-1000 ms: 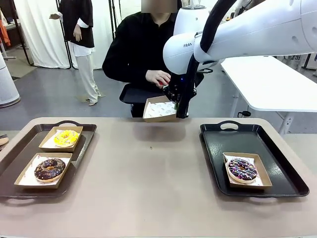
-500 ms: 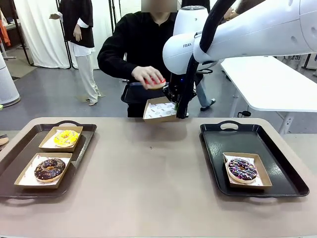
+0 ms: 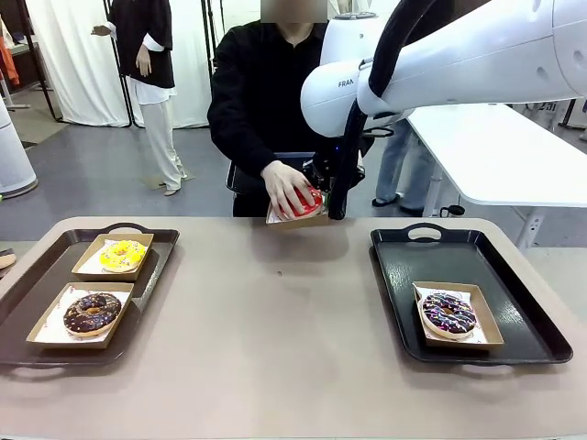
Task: Individually package the donuts and arrange them on the tray.
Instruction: Place the picked Paper togo box on the Handle tray while simultaneously picking up another Paper togo box from the table with the other hand, then place the picked Paper togo box on the Handle tray.
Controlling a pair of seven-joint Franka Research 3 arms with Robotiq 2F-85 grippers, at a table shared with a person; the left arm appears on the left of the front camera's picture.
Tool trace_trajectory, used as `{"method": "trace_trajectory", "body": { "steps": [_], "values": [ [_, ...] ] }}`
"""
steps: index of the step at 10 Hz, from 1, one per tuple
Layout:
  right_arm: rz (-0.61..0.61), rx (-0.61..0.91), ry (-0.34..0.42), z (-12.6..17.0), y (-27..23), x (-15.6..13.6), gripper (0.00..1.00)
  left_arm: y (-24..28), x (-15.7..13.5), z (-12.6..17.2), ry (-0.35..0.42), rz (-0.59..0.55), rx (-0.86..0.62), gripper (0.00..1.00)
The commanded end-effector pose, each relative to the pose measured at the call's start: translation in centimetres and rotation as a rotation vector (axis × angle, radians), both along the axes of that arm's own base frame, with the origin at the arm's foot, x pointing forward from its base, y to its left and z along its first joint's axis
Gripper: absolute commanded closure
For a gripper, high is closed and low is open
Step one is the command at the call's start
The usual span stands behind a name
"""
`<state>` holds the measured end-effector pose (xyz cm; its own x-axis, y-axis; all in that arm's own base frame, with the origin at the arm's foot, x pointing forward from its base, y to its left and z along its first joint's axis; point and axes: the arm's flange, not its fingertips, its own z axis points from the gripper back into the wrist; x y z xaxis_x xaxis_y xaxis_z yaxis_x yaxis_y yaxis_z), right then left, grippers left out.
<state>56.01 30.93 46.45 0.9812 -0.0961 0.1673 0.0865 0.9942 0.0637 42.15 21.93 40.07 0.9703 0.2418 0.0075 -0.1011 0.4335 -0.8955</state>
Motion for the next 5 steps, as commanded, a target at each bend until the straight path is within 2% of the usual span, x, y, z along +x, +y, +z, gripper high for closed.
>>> {"method": "trace_trajectory", "body": {
  "steps": [1,5],
  "values": [
    [-0.003,0.009,-0.016,0.17,0.02,-0.01,1.0,0.12,-0.25,-0.03,-0.013,-0.012,0.003,0.0],
    [-0.003,0.009,-0.016,0.17,0.02,-0.01,1.0,0.12,-0.25,-0.03,-0.013,-0.012,0.003,0.0]
  ]
}}
